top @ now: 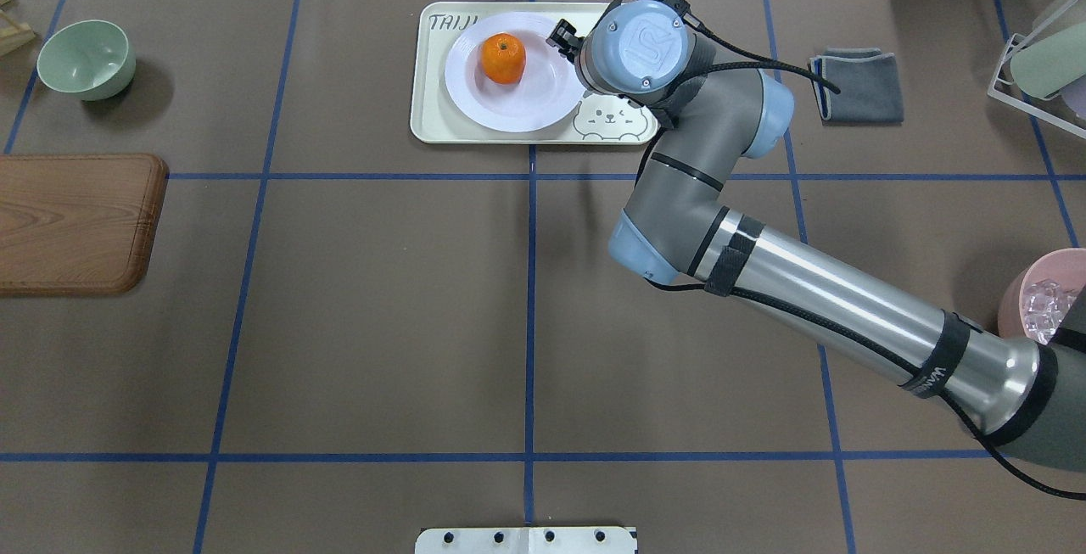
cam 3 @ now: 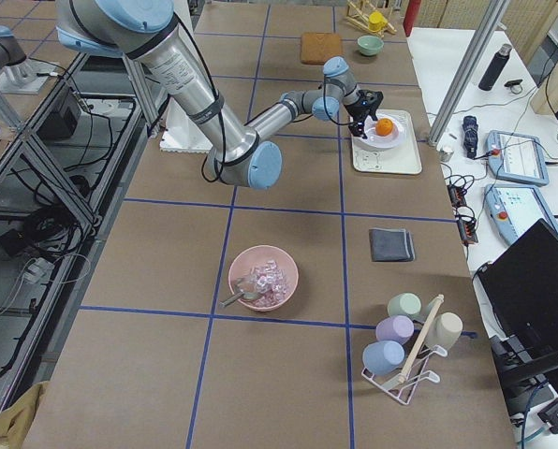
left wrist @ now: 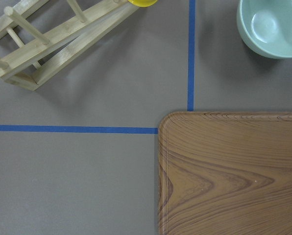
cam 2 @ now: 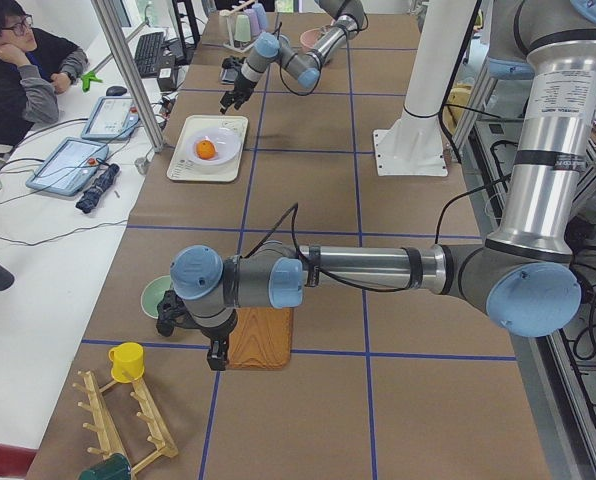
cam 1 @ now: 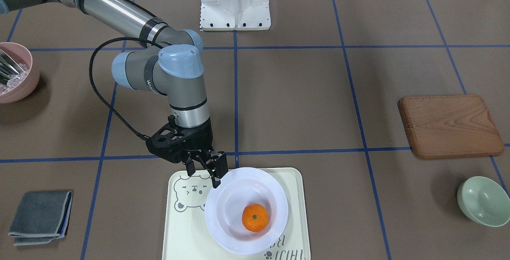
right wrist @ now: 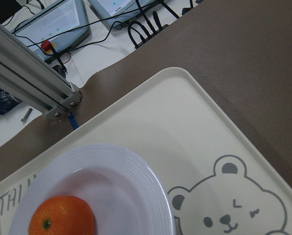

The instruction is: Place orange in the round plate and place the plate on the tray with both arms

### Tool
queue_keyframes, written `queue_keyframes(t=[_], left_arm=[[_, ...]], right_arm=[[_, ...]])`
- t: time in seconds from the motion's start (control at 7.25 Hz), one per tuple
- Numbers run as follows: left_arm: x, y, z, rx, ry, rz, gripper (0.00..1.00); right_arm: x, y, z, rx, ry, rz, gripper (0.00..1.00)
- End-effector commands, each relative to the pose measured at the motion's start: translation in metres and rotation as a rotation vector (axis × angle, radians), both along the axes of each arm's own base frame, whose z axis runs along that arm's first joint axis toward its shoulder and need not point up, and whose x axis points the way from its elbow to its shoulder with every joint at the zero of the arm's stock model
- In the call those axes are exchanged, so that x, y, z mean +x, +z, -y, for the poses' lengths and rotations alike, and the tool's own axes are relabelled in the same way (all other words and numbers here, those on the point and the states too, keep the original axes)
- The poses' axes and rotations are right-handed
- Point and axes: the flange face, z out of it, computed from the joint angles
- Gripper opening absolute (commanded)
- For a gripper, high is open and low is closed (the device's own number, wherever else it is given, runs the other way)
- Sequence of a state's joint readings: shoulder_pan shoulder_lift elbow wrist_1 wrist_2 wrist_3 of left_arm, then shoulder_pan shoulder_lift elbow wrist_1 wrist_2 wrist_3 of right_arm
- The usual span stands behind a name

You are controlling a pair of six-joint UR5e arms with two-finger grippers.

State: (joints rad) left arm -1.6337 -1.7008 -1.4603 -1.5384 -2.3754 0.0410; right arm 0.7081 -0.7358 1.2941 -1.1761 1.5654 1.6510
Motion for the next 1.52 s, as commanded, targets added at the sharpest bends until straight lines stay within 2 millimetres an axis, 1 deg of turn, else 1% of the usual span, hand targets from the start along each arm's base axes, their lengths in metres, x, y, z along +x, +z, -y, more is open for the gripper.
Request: queue_keyframes(t=[0.0,0.14,0.28,0.41,0.55,0.69,0.83,0.97,1.1,1.24,1.38], left_arm=[[-0.001,-0.007,-0.004,-0.006,-0.003,0.005,1.00],[-0.001,-0.014,-0.025,0.007,-0.005,0.009,1.00],[0.002,-0.023,-0.047,0.025,-0.003,0.012,1.00],[0.002,-0.029,-0.060,0.039,-0.003,0.014,1.00],[0.003,-0.033,-0.066,0.051,-0.001,0.015,1.00],[0.003,-0.034,-0.066,0.054,-0.001,0.015,1.00],[0.003,-0.034,-0.067,0.053,0.000,0.015,1.00],[0.003,-0.031,-0.068,0.052,0.003,0.015,1.00],[0.003,-0.027,-0.072,0.044,0.003,0.014,1.00],[0.005,-0.022,-0.085,0.043,0.004,0.004,1.00],[0.005,-0.024,-0.084,0.032,-0.001,0.004,1.00]], right_arm=[[0.079,0.036,0.008,0.056,-0.242,-0.113,1.00],[0.148,0.075,0.009,0.073,-0.354,-0.142,1.00],[0.226,0.101,0.006,0.123,-0.469,-0.171,1.00],[0.304,0.133,0.001,0.148,-0.551,-0.199,1.00],[0.370,0.186,-0.012,0.185,-0.629,-0.273,1.00],[0.425,0.255,-0.035,0.204,-0.706,-0.355,1.00],[0.483,0.306,-0.057,0.210,-0.756,-0.411,1.00],[0.532,0.345,-0.082,0.181,-0.773,-0.423,1.00],[0.570,0.391,-0.121,0.135,-0.796,-0.425,1.00],[0.602,0.432,-0.173,0.115,-0.812,-0.422,1.00],[0.618,0.444,-0.191,0.089,-0.785,-0.390,1.00]])
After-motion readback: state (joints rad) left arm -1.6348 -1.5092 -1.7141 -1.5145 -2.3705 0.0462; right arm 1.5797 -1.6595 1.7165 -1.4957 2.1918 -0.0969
